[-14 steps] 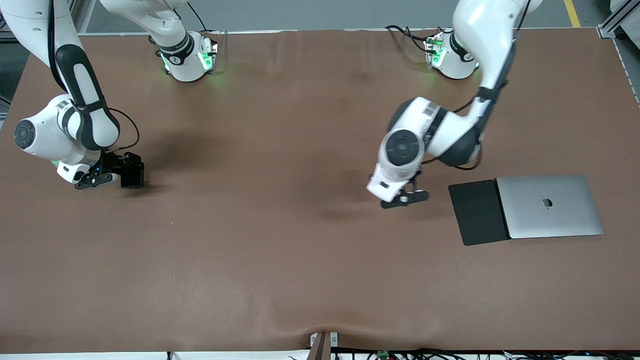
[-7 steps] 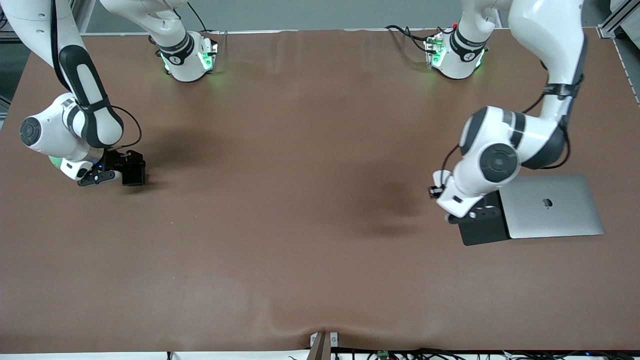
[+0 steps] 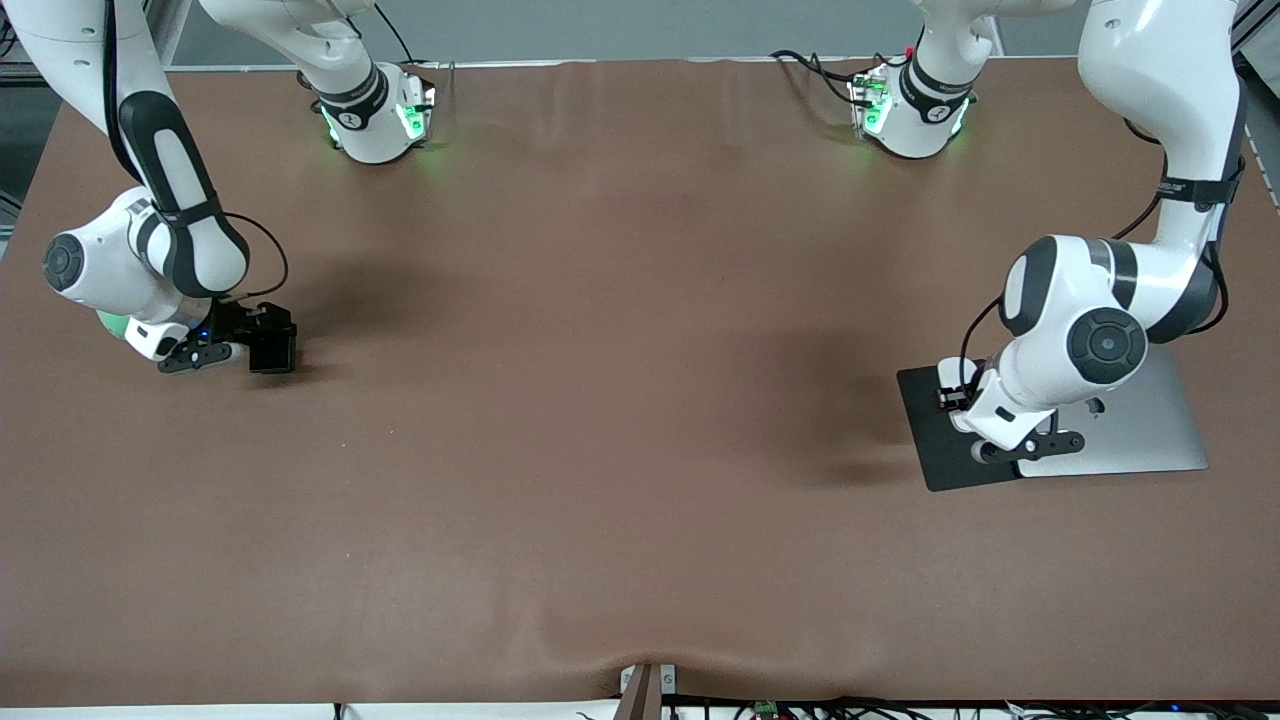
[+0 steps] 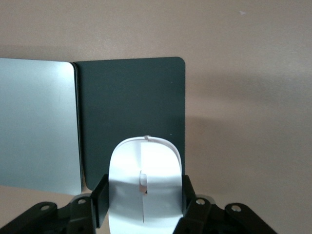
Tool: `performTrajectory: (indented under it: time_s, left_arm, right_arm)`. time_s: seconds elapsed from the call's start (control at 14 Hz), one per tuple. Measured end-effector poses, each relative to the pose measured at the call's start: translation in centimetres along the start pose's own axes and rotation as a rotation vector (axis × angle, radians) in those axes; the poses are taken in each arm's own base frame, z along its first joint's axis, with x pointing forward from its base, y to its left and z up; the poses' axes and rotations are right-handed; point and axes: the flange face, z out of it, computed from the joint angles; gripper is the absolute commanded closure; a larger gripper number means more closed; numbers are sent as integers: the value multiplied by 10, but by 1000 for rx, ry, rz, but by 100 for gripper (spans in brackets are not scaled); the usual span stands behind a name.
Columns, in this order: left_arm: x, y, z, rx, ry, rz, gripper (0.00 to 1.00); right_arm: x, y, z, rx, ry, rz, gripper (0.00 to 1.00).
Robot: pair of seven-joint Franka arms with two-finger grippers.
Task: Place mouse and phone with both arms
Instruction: 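Carry the mouse with the left gripper onto the grey mouse pad, then lower the phone with the right gripper while the left gripper releases the mouse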
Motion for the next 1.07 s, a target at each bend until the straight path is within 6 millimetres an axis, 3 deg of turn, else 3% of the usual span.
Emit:
performTrajectory:
  time_s: [0.07,0.14,0.21,0.43,0.64,1.07]
  left_arm:
    - [0,-1,8,-6,13,-1,96]
    - [0,-2,18,-13,26,-3,97]
    - [1,-3,29,-19,35,-6,97]
    - [7,-8,65,-36,56,-17,97]
    - [12,-22,87,-29,64,-23,97]
    - [15,-39,104,-32,83,-42,96]
  right_arm:
    - [0,-1,0,1,0,0,88]
    - [0,-1,0,1,0,0,67]
    - [0,-1,1,2,0,1,57]
    - [-1,-1,2,4,-1,4,0]
    - [-2,-2,2,7,-2,7,0]
    - [2,-3,0,11,-1,1,0]
